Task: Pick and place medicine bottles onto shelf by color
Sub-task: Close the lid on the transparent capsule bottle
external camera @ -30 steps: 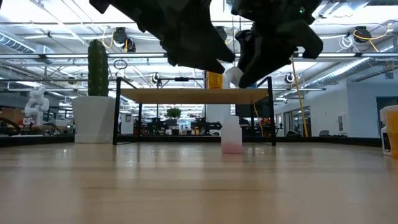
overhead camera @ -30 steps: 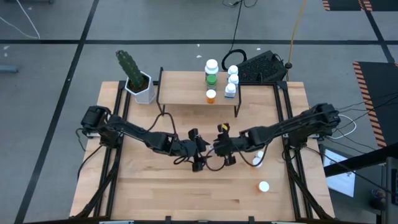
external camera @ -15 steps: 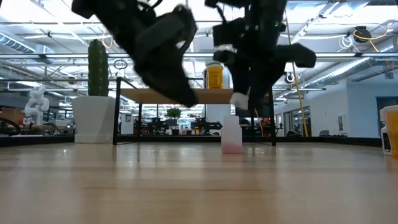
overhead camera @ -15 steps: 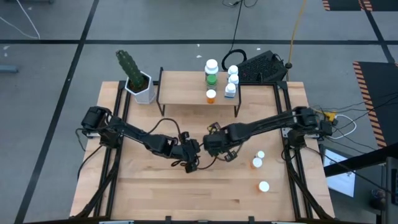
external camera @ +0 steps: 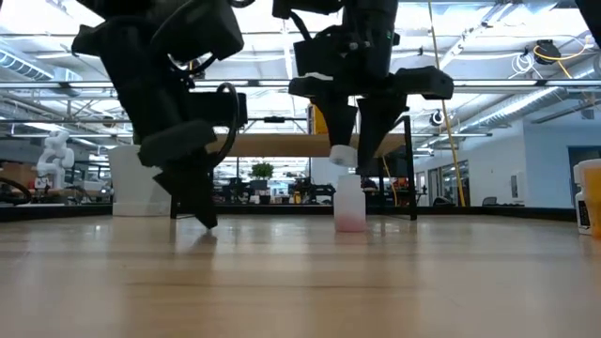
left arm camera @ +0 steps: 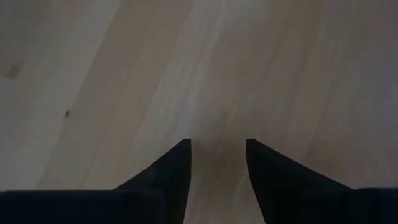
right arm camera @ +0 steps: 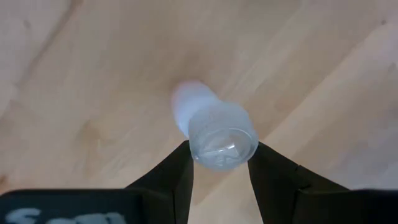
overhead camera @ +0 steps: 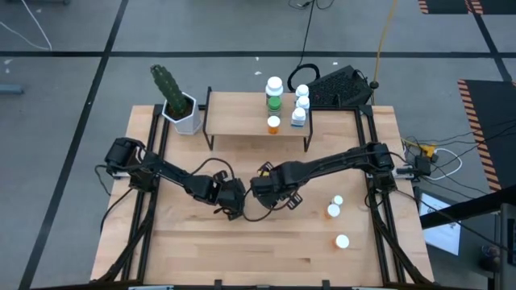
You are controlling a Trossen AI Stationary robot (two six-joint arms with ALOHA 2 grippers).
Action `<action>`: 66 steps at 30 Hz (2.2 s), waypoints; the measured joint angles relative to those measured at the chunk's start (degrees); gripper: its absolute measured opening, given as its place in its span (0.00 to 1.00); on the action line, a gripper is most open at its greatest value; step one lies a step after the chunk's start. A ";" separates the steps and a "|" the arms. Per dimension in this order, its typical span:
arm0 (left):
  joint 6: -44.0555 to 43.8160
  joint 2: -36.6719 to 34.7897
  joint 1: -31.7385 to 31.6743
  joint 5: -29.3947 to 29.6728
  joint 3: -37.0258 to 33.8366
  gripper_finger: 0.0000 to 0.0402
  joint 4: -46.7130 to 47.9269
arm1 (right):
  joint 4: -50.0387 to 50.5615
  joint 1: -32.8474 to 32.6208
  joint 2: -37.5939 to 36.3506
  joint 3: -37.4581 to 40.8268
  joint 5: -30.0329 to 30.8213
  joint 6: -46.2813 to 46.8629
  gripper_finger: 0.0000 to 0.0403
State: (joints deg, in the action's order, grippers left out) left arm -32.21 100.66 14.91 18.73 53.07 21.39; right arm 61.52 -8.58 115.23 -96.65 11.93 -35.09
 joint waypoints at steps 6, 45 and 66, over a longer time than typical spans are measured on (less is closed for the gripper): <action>0.77 -0.02 -0.43 0.02 -0.01 0.38 -1.75 | 0.28 -0.07 0.01 0.01 -0.01 -0.52 0.31; 1.92 -0.02 -0.80 -0.20 -0.01 0.38 -2.15 | 1.52 -0.39 3.72 0.18 1.59 -1.16 0.48; -0.28 -0.02 -0.70 -0.20 0.01 0.38 -1.95 | -5.86 2.14 -16.65 6.78 -12.36 11.52 0.49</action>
State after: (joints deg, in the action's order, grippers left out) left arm -32.49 100.64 14.21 18.52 53.08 19.44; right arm 55.66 -6.44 98.58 -89.87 -0.43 -23.56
